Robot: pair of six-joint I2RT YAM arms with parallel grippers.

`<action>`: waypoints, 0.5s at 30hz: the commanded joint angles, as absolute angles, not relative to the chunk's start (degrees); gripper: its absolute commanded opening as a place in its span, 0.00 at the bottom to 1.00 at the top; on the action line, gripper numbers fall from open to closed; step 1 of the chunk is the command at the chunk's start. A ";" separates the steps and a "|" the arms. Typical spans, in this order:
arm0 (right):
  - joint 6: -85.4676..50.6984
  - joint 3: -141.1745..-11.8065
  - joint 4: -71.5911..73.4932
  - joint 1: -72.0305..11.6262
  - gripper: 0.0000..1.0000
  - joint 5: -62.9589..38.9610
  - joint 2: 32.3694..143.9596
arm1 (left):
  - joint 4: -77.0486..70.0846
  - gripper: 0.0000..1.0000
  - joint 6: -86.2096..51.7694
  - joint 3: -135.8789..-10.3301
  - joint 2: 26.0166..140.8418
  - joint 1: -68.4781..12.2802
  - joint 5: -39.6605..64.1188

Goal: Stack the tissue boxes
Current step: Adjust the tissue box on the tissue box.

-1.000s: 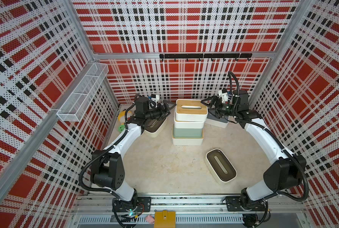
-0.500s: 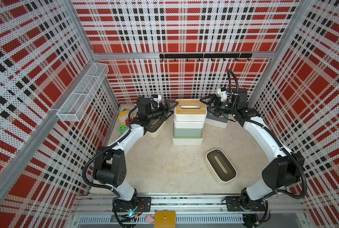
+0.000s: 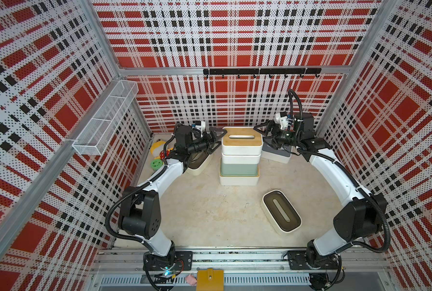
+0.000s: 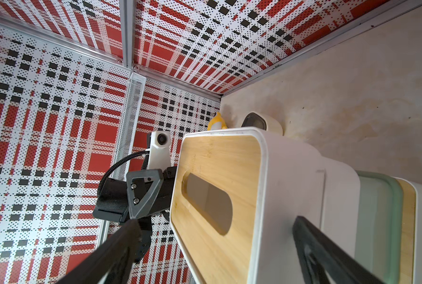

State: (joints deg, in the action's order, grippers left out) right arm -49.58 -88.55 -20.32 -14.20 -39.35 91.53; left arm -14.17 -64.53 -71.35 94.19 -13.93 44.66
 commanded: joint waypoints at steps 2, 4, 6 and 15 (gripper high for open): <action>-50.21 -88.71 -17.84 -14.90 1.00 -39.73 90.87 | -16.20 0.99 -65.79 -71.29 93.93 -14.25 45.79; -50.13 -88.58 -17.93 -14.93 1.00 -39.43 90.51 | -16.18 0.99 -65.63 -71.28 93.78 -14.24 45.86; -50.11 -88.35 -18.10 -14.94 1.00 -39.12 90.17 | -16.21 0.99 -65.65 -71.28 93.71 -14.19 45.92; -49.05 -90.23 -20.60 -13.33 1.00 -38.06 89.99 | -16.09 0.99 -65.53 -71.24 92.36 -12.87 45.70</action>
State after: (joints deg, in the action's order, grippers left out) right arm -49.69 -88.55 -20.80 -13.96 -38.89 91.50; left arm -14.20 -64.53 -71.35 94.17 -13.58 44.82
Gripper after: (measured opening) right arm 0.996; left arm 0.994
